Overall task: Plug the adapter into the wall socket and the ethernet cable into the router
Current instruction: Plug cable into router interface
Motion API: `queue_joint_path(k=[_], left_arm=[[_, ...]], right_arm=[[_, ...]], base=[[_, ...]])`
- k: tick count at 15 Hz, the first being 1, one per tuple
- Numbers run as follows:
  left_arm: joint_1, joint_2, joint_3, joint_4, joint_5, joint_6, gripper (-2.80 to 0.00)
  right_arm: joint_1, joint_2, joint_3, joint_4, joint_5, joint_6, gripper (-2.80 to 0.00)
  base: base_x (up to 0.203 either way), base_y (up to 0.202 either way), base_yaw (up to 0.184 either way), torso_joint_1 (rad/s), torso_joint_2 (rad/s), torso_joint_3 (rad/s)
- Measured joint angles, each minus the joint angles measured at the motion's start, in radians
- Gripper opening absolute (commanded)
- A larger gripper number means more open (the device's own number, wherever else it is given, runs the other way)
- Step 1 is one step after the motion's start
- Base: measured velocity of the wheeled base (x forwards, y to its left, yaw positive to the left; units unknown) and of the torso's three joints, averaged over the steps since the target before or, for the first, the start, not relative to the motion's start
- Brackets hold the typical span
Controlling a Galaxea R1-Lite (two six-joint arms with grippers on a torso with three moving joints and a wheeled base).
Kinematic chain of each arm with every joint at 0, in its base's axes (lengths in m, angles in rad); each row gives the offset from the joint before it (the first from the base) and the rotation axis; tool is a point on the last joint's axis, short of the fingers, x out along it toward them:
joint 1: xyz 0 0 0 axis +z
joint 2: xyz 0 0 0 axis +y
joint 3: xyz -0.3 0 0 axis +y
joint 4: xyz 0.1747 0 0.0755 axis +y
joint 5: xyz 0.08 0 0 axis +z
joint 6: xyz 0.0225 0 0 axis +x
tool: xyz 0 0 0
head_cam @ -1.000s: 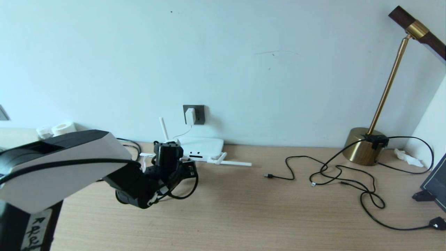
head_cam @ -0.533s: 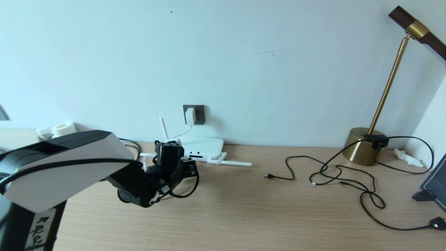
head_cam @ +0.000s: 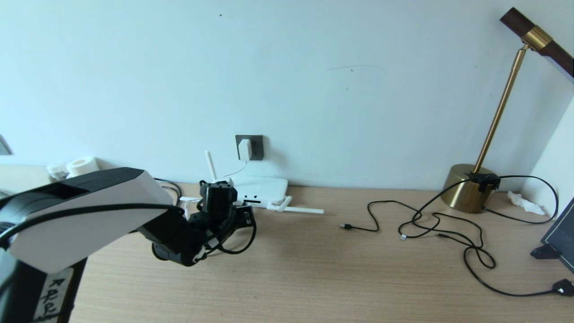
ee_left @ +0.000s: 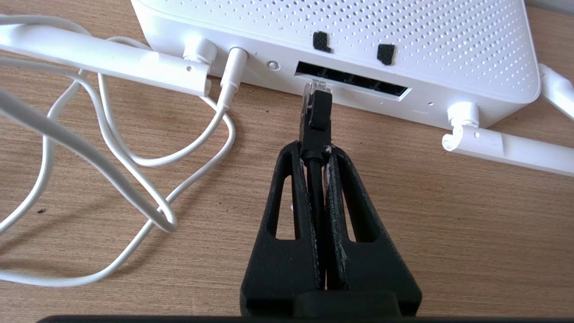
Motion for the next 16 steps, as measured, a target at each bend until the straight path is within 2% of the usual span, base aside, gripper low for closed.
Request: queue_joint_path(k=[16], left_arm=[[0.0,0.022,-0.037,0.005,-0.001,0.0,-2.8]], right_arm=[[0.0,0.0,0.0,0.0,0.0,0.0,0.0]], base=[[0.0,0.0,0.0,0.0,0.0,0.0]])
